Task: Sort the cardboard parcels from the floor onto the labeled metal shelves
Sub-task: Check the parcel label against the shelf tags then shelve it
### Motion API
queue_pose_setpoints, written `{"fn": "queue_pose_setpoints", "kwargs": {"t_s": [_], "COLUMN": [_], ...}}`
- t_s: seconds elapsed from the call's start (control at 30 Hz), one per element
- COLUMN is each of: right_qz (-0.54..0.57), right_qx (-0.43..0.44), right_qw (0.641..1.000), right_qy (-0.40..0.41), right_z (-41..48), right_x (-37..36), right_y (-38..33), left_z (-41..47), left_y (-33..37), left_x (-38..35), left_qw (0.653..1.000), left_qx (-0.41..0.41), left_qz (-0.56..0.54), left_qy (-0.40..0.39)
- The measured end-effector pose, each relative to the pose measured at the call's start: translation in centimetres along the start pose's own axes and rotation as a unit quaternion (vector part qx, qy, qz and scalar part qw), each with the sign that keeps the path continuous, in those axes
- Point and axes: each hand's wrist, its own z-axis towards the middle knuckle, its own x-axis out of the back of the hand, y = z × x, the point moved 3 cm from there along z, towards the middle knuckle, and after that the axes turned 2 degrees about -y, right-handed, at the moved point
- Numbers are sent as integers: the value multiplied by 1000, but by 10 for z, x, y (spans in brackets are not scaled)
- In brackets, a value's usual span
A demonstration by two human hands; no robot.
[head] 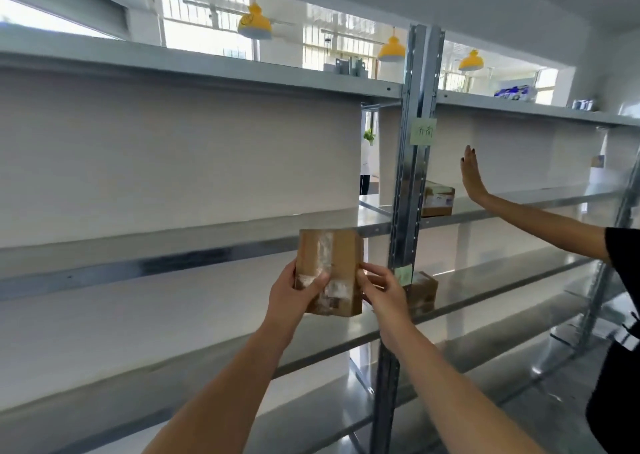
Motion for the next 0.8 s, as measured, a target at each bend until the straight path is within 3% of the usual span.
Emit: {"fn": "queue_pose_setpoints", "kwargs": {"t_s": [0.1, 0.27, 0.57, 0.8], "right_qz": [23, 45, 63, 75], "right_qx": [-40, -75, -41, -45], "right_qw": [998, 989, 981, 975], "right_qy": [-30, -118, -181, -202], "right_z": [7, 25, 63, 70], "right_x": [-13, -23, -33, -38], "right_y": [1, 10, -27, -42], "left_z": [7, 17, 32, 26], "left_y": [-6, -1, 18, 37], "left_x": [14, 23, 19, 19], "left_qw": [998, 999, 981, 983], "left_qx": [26, 25, -22, -40], "left_qz": [-50, -37, -68, -14], "left_qy": [-10, -7, 180, 180]}}
